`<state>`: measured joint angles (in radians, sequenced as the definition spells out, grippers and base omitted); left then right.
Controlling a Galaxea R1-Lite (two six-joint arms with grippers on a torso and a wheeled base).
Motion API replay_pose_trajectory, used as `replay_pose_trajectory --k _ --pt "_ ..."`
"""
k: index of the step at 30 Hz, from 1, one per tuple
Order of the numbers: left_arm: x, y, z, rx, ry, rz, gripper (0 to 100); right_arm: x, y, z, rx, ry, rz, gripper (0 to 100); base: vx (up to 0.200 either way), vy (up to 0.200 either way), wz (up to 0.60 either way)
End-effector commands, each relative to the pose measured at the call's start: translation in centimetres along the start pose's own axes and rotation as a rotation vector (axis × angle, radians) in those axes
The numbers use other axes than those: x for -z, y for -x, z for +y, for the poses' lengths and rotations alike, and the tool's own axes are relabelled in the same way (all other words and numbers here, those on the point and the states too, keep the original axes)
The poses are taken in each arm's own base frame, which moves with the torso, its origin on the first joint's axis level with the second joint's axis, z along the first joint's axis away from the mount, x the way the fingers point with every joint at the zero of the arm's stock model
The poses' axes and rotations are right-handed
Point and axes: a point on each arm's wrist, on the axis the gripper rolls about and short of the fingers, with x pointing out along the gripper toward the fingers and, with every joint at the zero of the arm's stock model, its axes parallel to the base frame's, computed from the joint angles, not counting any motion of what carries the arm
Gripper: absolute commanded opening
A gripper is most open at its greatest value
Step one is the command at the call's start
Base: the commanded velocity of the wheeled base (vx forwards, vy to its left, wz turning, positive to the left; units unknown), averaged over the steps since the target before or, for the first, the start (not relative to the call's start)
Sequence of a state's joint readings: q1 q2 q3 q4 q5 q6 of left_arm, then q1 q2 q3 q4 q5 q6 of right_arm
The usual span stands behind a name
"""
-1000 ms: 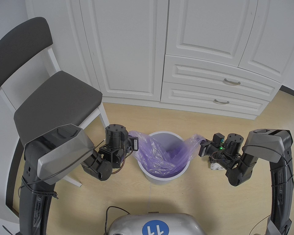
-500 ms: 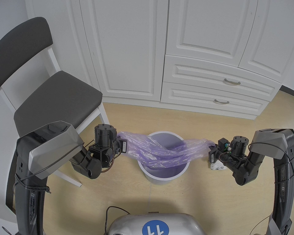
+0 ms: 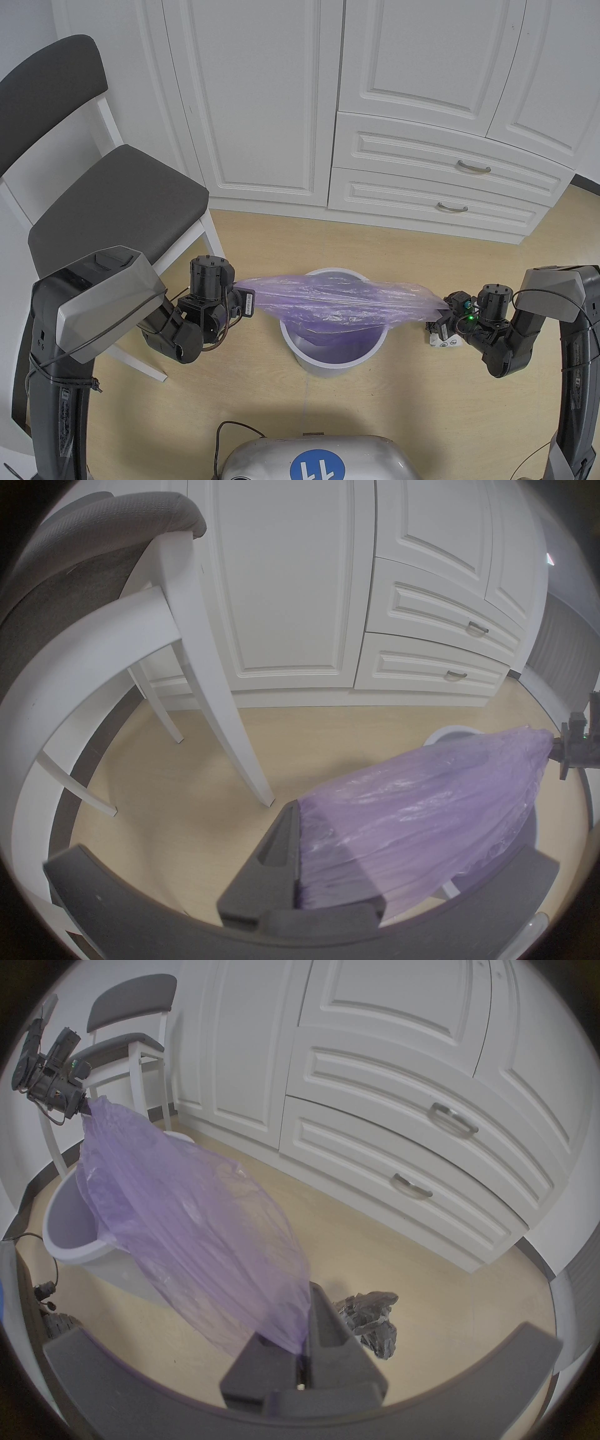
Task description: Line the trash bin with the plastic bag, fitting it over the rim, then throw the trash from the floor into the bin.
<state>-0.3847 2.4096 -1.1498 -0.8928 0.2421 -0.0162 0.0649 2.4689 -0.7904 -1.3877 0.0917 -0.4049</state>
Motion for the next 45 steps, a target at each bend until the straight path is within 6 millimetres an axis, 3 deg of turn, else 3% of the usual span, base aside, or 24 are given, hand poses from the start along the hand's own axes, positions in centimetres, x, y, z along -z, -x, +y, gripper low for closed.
replay_pose_trajectory --k 1,4,10,21,37,42,45 --pt "-0.2 0.1 0.4 -0.009 0.002 0.006 0 0.3 -0.1 -0.1 -0.003 -0.003 0.018 0 0.0 0.0 0.0" --pt "-0.3 0.2 0.7 -0.014 0.004 0.007 0 0.2 0.0 -0.2 -0.015 -0.012 0.024 0 0.0 0.0 0.0" --pt "-0.7 2.3 0.7 0.072 -0.007 0.028 0 -1.9 1.6 -0.2 -0.076 -0.109 0.022 0 0.0 0.0 0.0" --pt "-0.6 5.6 1.6 0.147 -0.098 0.156 0 -1.1 4.3 -0.9 -0.093 0.015 0.13 0 0.0 0.0 0.0" --pt "2.2 6.9 1.5 0.228 -0.241 0.263 0 -0.3 6.6 -0.2 -0.136 0.157 0.191 0 0.0 0.0 0.0" --pt "1.9 7.5 1.6 0.274 -0.244 0.248 0 -0.9 7.1 -0.4 -0.13 0.173 0.177 0 0.0 0.0 0.0" --pt "1.1 6.7 1.2 0.268 -0.217 0.194 0 -1.7 6.4 -0.8 -0.103 0.167 0.14 0 0.0 0.0 0.0"
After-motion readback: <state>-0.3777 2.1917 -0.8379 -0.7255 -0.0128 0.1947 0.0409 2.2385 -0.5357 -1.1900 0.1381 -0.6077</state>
